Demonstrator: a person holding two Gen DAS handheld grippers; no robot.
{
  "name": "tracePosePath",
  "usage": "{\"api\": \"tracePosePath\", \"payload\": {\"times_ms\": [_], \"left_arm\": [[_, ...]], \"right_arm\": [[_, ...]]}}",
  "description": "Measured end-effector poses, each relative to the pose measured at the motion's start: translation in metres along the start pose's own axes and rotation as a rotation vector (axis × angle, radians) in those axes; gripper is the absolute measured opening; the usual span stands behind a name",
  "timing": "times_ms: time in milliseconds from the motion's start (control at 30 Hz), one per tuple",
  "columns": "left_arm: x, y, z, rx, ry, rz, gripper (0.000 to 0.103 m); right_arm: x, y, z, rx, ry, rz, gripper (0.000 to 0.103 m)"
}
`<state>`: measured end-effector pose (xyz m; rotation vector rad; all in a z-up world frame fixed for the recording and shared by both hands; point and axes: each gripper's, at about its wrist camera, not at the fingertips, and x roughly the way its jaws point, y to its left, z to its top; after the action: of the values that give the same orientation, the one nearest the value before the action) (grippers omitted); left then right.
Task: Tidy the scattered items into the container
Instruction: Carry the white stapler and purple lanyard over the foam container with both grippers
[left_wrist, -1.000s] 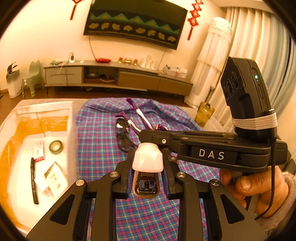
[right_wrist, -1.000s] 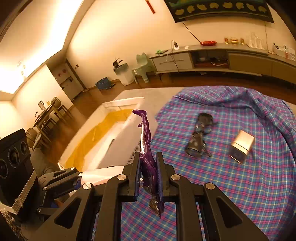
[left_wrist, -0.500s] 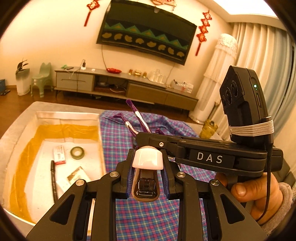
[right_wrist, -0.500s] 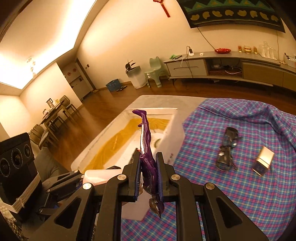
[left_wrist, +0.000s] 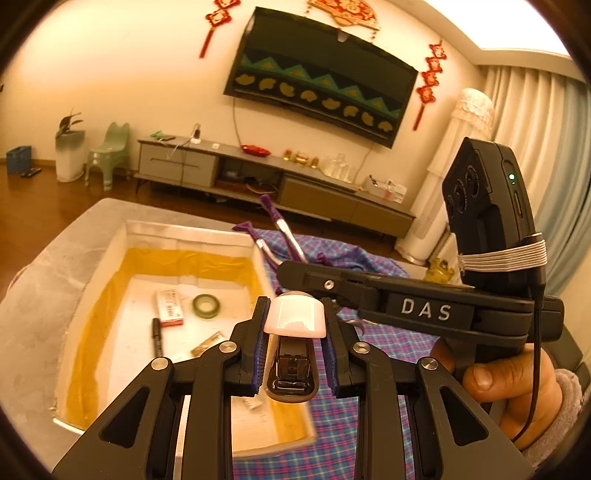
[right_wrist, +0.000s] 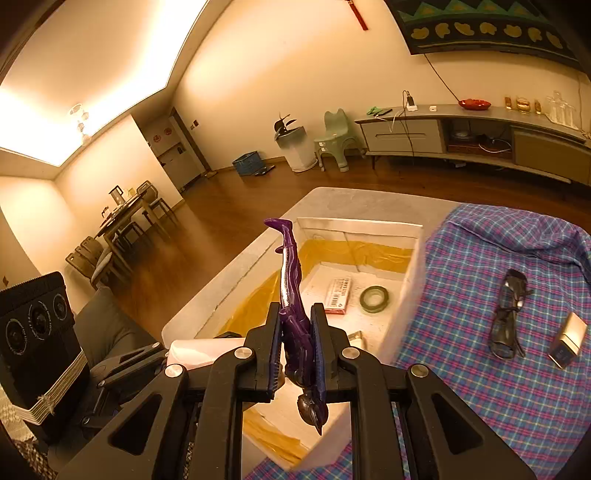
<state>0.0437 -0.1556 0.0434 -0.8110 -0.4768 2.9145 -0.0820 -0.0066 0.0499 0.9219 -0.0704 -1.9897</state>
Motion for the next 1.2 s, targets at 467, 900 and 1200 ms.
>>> {"api": "tracePosePath", "payload": {"times_ms": [467,900,1200], "left_arm": [[0.020,0.056,-0.007,-0.074,0.054,0.088,0.026],[0.038,0.093,-0.010,-0.119,0.110,0.137,0.026],[0.037,0.116,-0.008,-0.142,0.132,0.178,0.026]], "right_arm": [[0.042,0.000,0.002,0.011,0.041,-0.028,0.017],[0.066,-0.005,0.001,-0.001,0.082,-0.072,0.017],[0.088,0.000,0.003,-0.043,0.144,-0.094,0.017]]}}
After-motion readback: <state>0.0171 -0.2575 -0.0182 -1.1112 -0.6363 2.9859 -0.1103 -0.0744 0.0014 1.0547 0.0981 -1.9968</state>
